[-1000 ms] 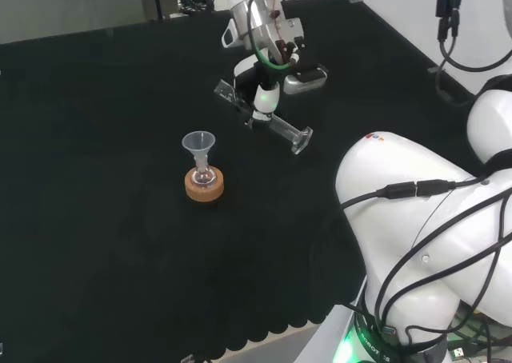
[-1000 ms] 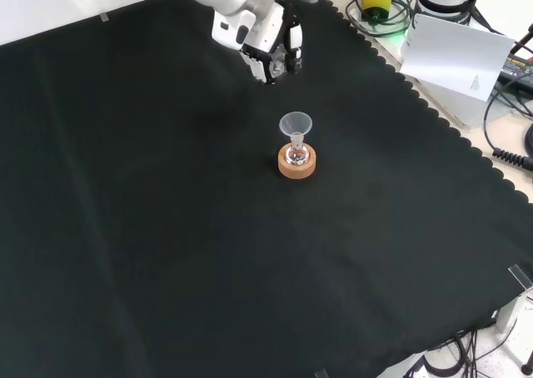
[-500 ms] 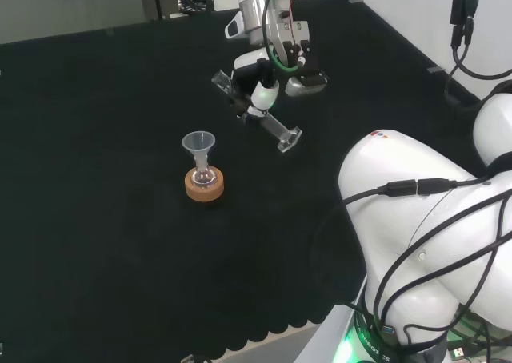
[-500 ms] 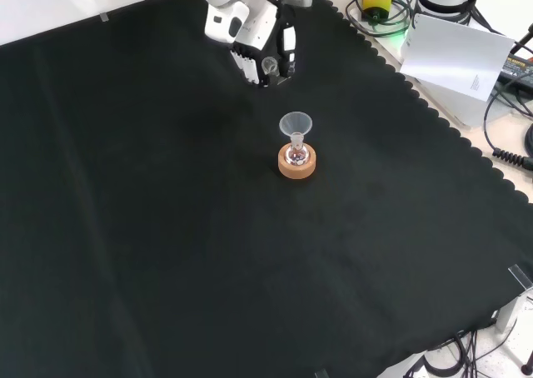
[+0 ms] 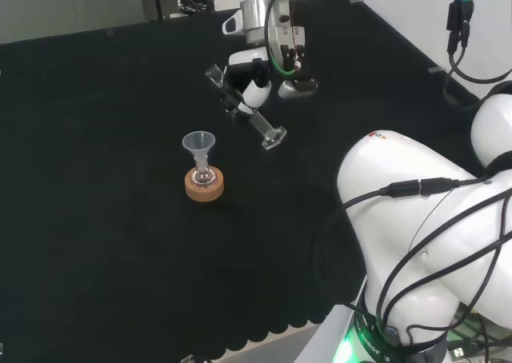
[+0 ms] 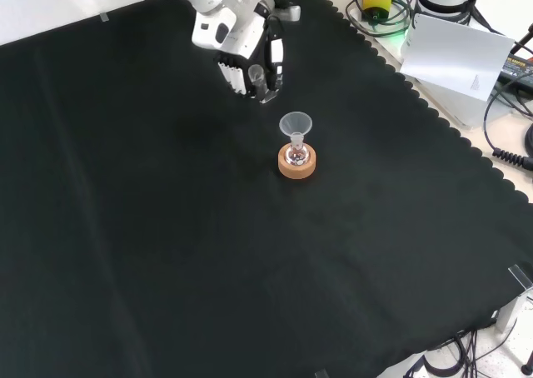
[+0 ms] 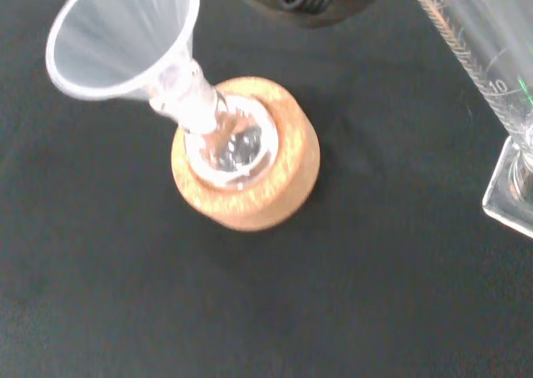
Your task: Put the graduated cylinder back on the table.
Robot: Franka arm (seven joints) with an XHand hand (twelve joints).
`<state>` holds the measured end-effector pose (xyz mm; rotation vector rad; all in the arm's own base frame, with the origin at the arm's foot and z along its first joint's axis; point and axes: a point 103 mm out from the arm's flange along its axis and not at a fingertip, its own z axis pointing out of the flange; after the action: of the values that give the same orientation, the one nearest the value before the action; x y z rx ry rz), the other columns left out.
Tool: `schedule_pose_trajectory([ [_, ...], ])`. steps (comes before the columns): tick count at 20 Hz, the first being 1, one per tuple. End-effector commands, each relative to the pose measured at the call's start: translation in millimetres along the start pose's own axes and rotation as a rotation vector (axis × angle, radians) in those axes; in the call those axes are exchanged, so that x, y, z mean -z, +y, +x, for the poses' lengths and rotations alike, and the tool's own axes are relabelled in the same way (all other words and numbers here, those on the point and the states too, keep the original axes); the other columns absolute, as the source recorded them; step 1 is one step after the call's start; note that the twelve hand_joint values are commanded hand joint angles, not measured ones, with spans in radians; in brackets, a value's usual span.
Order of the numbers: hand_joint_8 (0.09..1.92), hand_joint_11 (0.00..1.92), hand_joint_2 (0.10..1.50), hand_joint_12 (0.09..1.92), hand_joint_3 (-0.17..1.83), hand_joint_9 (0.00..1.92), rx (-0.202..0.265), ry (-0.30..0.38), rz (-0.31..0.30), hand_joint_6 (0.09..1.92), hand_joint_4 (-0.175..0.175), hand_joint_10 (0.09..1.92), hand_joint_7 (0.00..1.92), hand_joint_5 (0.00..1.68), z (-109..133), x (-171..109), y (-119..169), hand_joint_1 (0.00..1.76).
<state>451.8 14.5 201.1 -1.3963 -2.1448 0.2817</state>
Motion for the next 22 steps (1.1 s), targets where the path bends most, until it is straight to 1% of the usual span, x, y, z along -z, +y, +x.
schedule_pose_trajectory([
  [1, 1.12, 1.14, 1.09, 0.83, 0.0, 1.16, 0.034, 0.054, -0.1, 1.01, -0.175, 0.84, 0.85, 0.96, -15, 4, 23, 1.38],
  [5, 1.12, 1.14, 1.09, 0.83, 0.0, 1.16, 0.05, 0.071, -0.127, 1.01, -0.175, 0.84, 0.85, 0.96, -20, 8, 33, 1.38],
  [9, 1.12, 1.14, 1.09, 0.83, 0.0, 1.15, 0.068, 0.092, -0.184, 1.01, -0.175, 0.84, 0.85, 0.96, -23, 8, 41, 1.38],
  [12, 1.12, 1.14, 1.09, 0.83, 0.0, 1.15, 0.083, 0.104, -0.22, 1.01, -0.175, 0.84, 0.85, 0.96, -23, 7, 47, 1.38],
  [16, 1.13, 1.13, 1.09, 0.83, 0.0, 1.15, 0.102, 0.114, -0.247, 1.02, -0.175, 0.84, 0.84, 0.95, -21, 7, 56, 1.38],
  [22, 1.13, 1.13, 1.1, 0.83, 0.0, 1.15, 0.12, 0.135, -0.317, 1.02, -0.175, 0.84, 0.84, 0.95, -21, 8, 69, 1.38],
])
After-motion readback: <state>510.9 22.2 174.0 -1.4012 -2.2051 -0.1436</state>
